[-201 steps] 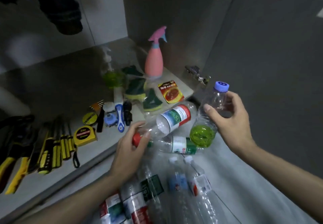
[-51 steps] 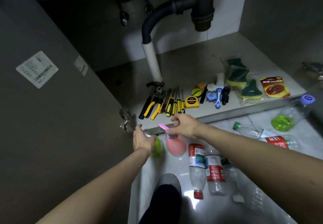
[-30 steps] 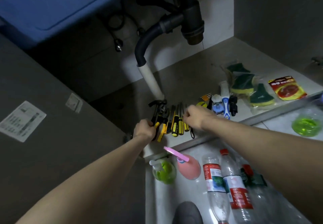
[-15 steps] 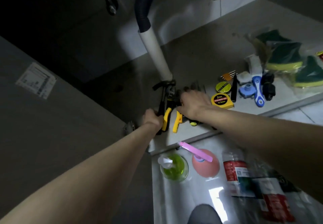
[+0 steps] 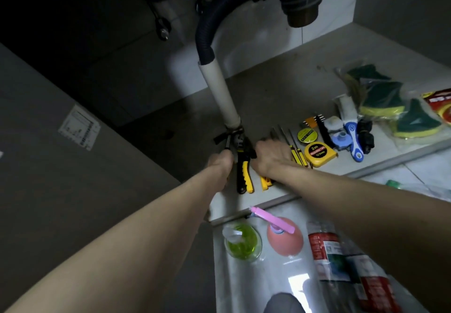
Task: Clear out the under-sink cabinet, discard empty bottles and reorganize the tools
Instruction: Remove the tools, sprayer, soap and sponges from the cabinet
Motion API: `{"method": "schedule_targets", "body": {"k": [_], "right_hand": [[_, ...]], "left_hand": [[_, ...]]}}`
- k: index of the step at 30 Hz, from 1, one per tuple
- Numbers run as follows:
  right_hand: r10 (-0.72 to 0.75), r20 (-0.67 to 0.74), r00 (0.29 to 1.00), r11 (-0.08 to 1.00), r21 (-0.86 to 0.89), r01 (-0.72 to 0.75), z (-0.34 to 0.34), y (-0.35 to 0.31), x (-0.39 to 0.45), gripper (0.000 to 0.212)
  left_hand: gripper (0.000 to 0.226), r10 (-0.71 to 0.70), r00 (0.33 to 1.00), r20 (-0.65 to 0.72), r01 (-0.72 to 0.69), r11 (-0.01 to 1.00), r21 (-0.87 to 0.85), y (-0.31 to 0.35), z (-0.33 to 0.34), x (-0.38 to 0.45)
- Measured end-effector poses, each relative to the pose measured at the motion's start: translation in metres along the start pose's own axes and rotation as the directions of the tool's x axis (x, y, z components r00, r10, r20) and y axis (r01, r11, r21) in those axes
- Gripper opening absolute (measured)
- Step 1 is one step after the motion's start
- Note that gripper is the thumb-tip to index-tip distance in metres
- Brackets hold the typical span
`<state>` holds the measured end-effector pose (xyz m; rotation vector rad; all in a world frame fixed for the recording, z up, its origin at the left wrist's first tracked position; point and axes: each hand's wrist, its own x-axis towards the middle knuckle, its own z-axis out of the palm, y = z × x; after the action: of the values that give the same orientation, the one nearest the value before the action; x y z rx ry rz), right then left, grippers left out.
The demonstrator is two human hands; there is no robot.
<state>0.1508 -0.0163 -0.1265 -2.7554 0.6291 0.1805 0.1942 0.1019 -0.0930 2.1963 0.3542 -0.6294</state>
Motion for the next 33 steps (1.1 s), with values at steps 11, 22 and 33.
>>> {"method": "schedule_targets", "body": {"k": [11,22,33], "right_hand": [[0.116,0.073,0.991,0.390,0.914,-0.113,-0.093,0.023,-0.037,0.035],[-0.007,0.217,0.976,0.000,0.976,-0.217,-0.165,0.115,-0.199,0.024],[-0.220,0.353,0.909,-0.200,0.896,-0.397,-0.142,0.187,-0.316,0.046]], "left_hand": [[0.053,0.178,0.947,-0.268,-0.162,0.984,0.078,0.031,-0.032,-0.068],[0.025,0.339,0.932,0.127,-0.359,0.907,0.220,0.076,-0.054,-0.240],[0.029,0.240,0.941,0.238,-0.283,0.944,0.169,-0.021,0.014,-0.349]]}}
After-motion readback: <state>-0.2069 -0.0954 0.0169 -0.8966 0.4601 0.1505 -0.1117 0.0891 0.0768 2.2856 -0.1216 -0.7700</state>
